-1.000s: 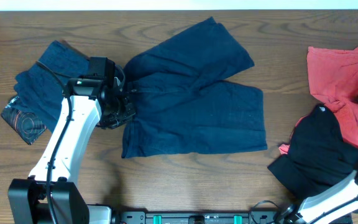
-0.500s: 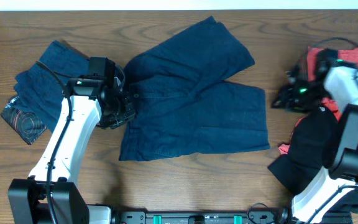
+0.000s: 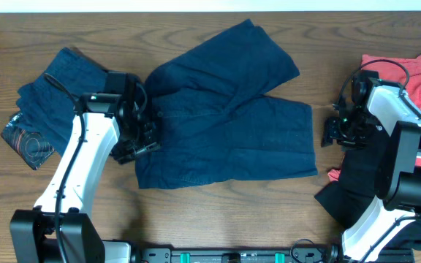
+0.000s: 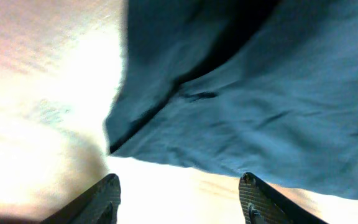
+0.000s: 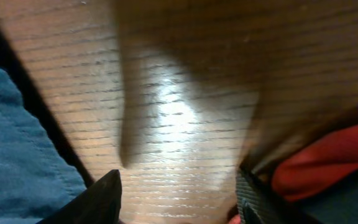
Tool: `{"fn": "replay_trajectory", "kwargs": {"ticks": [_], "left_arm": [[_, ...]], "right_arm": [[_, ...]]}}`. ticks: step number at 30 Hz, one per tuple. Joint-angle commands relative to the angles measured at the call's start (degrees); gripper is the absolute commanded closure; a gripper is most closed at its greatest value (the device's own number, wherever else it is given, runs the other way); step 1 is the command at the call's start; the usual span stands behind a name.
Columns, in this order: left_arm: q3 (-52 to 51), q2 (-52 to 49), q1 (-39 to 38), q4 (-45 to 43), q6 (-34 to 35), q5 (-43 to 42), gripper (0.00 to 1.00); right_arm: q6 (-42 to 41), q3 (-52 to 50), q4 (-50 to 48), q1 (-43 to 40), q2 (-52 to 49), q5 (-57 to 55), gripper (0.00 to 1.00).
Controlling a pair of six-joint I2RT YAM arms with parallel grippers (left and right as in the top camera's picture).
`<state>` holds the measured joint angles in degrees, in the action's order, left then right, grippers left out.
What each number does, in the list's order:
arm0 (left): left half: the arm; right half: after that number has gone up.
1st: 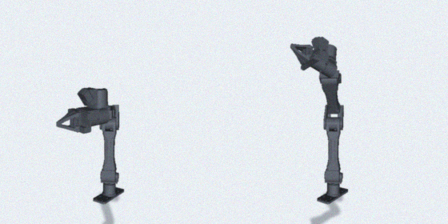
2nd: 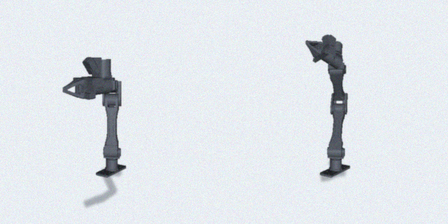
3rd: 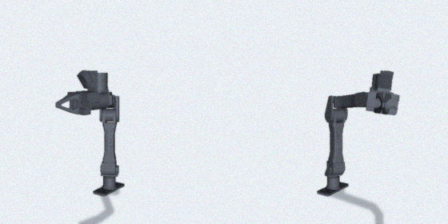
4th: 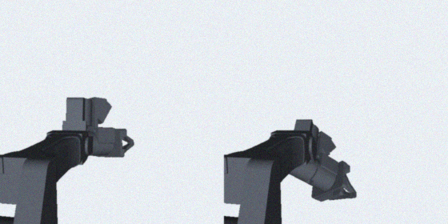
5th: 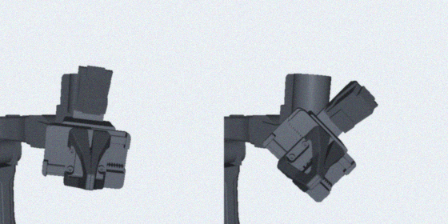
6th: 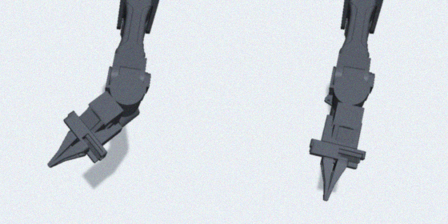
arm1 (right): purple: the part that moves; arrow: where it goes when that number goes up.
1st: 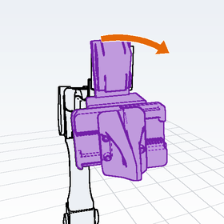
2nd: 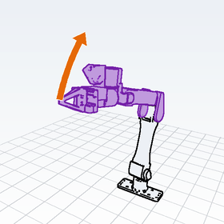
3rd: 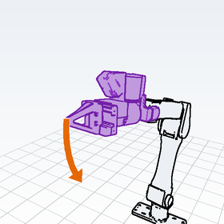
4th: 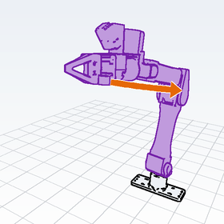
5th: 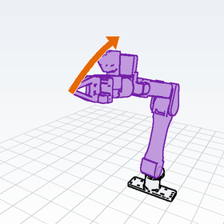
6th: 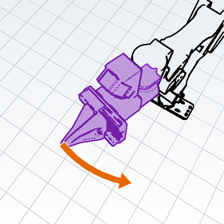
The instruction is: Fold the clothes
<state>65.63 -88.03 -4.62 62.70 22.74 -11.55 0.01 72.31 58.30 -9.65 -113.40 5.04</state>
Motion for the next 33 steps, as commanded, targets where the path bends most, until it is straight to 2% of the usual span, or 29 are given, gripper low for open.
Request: {"fn": "replay_trajectory", "kwargs": {"ticks": [1, 4, 6, 8, 11, 13, 15, 21, 25, 28, 31, 33], "left_arm": [[-2.7, -0.1, 0.0, 1.4, 2.4, 3.5, 0.37], [-5.9, -0.1, 0.0, 1.3, 8.0, 3.5, 0.37], [-8.2, 0.1, 0.0, 1.2, 16.2, 3.1, 0.36], [-10.4, 0.4, 0.0, -0.4, 19.1, 1.6, 0.37], [-14.2, 1.5, 0.0, -3.3, 22.0, -0.2, 0.36], [-16.4, 2.4, 0.0, -5.2, 23.3, -0.8, 0.36], [-19.0, 3.5, 0.0, -7.9, 24.0, -2.7, 0.37], [-25.6, 4.9, 0.0, -17.3, 25.5, -2.8, 0.37], [-29.0, 4.9, 0.0, -23.6, 26.1, -2.8, 0.38], [-29.0, 4.9, 0.0, -24.3, 26.1, -2.8, 0.39], [-29.0, 4.9, 0.0, -24.5, 26.5, -2.8, 0.46], [-29.0, 4.9, 0.0, -24.9, 26.9, -2.8, 0.57]], "right_arm": [[-0.8, 0.9, 0.7, -0.2, 1.9, -0.5, 0.41], [-1.0, 2.1, 1.0, 0.3, 6.0, 2.6, 0.39], [-4.2, 2.1, 0.9, 0.3, 9.8, 5.8, 0.37], [-8.6, 2.1, 1.2, 0.3, 12.8, 7.3, 0.35], [-13.6, 1.7, 1.6, 0.3, 16.3, 11.4, 0.24], [-15.4, 1.1, 2.0, 0.3, 17.8, 14.1, 0.09], [-18.8, -0.2, 2.8, 0.3, 18.8, 15.7, 0.01], [-27.8, -7.3, 2.6, 1.1, 19.1, 19.7, 0.01], [-28.7, -11.8, 0.0, 1.9, 19.1, 20.1, 0.01], [-28.7, -13.9, -0.2, 2.4, 19.1, 20.7, 0.01], [-28.8, -15.5, 0.0, 3.0, 19.1, 20.7, 0.01], [-30.4, -17.0, -0.1, 3.4, 19.1, 20.7, 0.01]]}}
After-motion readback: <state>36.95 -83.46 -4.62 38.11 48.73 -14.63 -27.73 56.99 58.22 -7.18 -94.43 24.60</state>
